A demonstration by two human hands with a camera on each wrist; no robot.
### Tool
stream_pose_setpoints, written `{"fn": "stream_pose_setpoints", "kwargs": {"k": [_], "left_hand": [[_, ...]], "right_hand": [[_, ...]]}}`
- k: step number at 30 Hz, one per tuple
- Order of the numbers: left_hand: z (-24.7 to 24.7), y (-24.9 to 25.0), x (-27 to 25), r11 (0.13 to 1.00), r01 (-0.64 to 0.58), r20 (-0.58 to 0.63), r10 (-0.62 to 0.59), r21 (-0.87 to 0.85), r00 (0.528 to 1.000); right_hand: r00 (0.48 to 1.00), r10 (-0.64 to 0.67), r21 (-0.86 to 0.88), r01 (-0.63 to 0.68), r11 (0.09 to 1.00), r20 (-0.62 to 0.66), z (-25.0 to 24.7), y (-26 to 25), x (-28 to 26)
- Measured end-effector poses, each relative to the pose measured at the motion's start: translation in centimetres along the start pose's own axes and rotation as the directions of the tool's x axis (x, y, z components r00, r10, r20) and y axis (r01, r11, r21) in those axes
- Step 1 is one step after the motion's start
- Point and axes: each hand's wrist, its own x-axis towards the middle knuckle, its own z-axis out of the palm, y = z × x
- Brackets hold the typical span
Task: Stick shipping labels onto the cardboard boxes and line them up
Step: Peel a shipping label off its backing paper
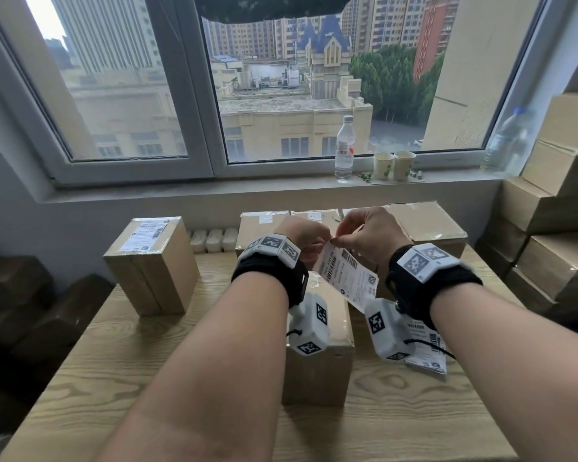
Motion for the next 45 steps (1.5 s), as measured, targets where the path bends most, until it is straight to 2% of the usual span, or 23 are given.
{"fn": "stream_pose_setpoints", "kwargs": {"k": [3,7,11,17,20,30,35,41,43,45], "left_hand": [[-0.5,0.3,-0.4,0.999,-0.044,0.047,0.044,-0.003,0.998],[-1.7,0.2,-0.9,0.999,-0.03,0.107,0.034,-0.034,0.994],[-3.4,-0.6,-0.6,0.992,-0.068,0.107,0.08,-0.111,0.991],[-5.5,-1.6,0.4,0.995,-0.098,0.03,0.099,-0.033,0.995],[-6.8,-2.1,1.1,0.998,-0.063,-0.032,0.063,-0.008,0.998],[-12.2,-6.9,3.0,0.995,0.053,-0.179,-0.067,-0.079,0.982],[-13.7,-9.9,4.2,0.976,0.213,-0.203,-0.218,-0.048,0.955],[-14.9,-14.7,5.7,0.938,0.338,-0.276,-0.345,-0.073,0.897],[-15.0,-16.2,5.9,0.922,0.376,-0.287,-0.385,-0.091,0.877],[-14.9,-17.6,6.3,0.912,0.396,-0.256,-0.409,-0.105,0.876]], "right_hand": [[1.0,-0.013,-0.004,0.013,1.0,0.009,0.4,-0.4,0.4],[1.0,-0.024,-0.007,0.024,1.0,0.02,1.0,-0.8,0.9],[1.0,0.0,0.032,0.0,0.999,0.02,1.6,-1.1,1.5],[1.0,-0.005,0.068,0.003,0.998,0.025,3.1,-2.0,2.4],[1.0,0.021,0.095,-0.022,0.995,0.011,3.9,-2.2,3.0],[0.99,0.142,0.216,-0.141,0.966,0.01,7.4,-3.4,4.9],[0.978,0.2,0.208,-0.184,0.961,-0.06,9.3,-2.7,5.8],[0.946,0.306,0.252,-0.271,0.929,-0.108,10.5,-1.3,6.6],[0.936,0.338,0.287,-0.299,0.91,-0.095,10.8,-1.0,6.8],[0.931,0.361,0.298,-0.328,0.896,-0.06,11.3,-0.8,6.9]]}}
